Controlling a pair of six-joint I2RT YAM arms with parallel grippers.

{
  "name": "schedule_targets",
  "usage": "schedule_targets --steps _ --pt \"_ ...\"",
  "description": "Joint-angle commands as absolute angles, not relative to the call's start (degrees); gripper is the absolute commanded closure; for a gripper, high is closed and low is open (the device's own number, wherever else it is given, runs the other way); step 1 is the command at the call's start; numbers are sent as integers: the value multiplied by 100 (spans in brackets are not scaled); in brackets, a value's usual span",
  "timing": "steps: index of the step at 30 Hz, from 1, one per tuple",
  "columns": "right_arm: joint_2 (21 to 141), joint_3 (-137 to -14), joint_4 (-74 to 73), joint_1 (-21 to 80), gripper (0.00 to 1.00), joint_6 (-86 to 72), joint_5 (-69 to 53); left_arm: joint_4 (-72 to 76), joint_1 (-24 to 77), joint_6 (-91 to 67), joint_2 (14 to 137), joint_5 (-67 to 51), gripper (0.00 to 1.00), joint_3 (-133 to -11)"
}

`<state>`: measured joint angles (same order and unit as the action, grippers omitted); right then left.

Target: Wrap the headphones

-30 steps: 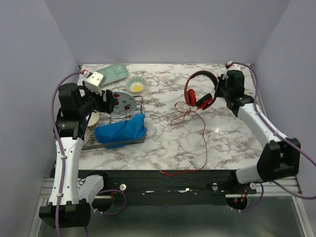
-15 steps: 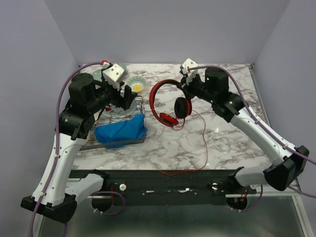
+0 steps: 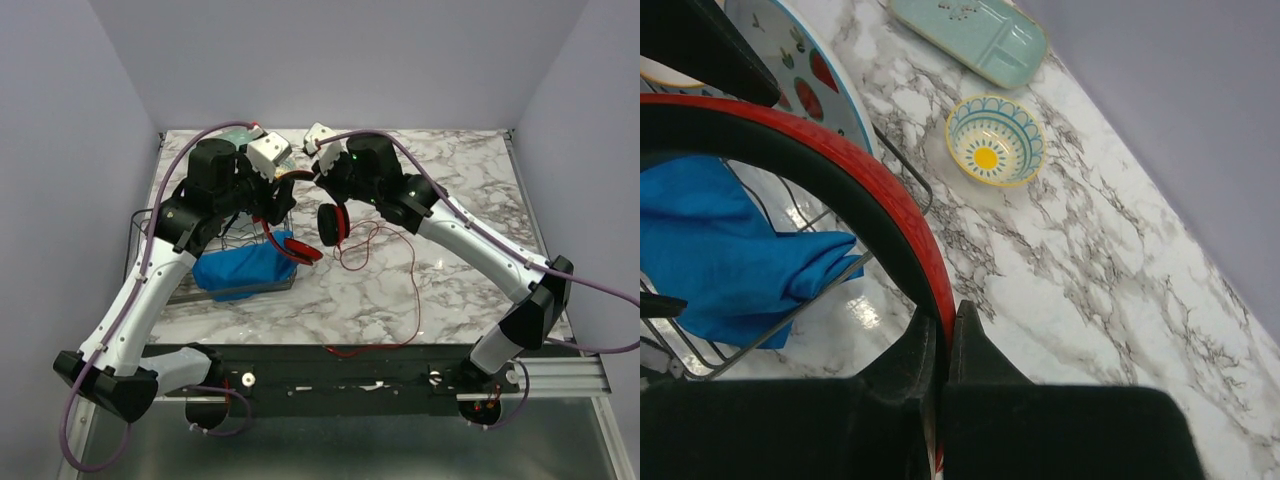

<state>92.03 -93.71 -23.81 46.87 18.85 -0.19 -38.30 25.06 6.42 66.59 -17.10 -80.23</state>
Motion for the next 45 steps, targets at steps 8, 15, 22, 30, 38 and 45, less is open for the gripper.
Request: schedule_targets --steps 8,15,22,30,38,45 --pt "9071 -9580 -3226 4843 99 2400 167 -3805 2558 826 6670 -606 43 -7937" --pt "8991 -9615 -3182 4939 99 2382 167 -3806 2610 852 6820 -528 45 -7875" --pt "8991 -9624 -3155 5036 99 2408 210 -3788 2654 800 6847 -554 82 -7937" --pt "8703 -9607 -2664 5036 65 1811 123 -3350 2646 194 6671 -659 100 -7481" --pt "7235 -8308 -1296 5036 14 1564 -834 -3015 1987 -719 6487 -852 100 -7751" --pt "5916 -6049 210 5027 6 2091 -422 -3085 1143 -1090 6381 -1318 100 -8866"
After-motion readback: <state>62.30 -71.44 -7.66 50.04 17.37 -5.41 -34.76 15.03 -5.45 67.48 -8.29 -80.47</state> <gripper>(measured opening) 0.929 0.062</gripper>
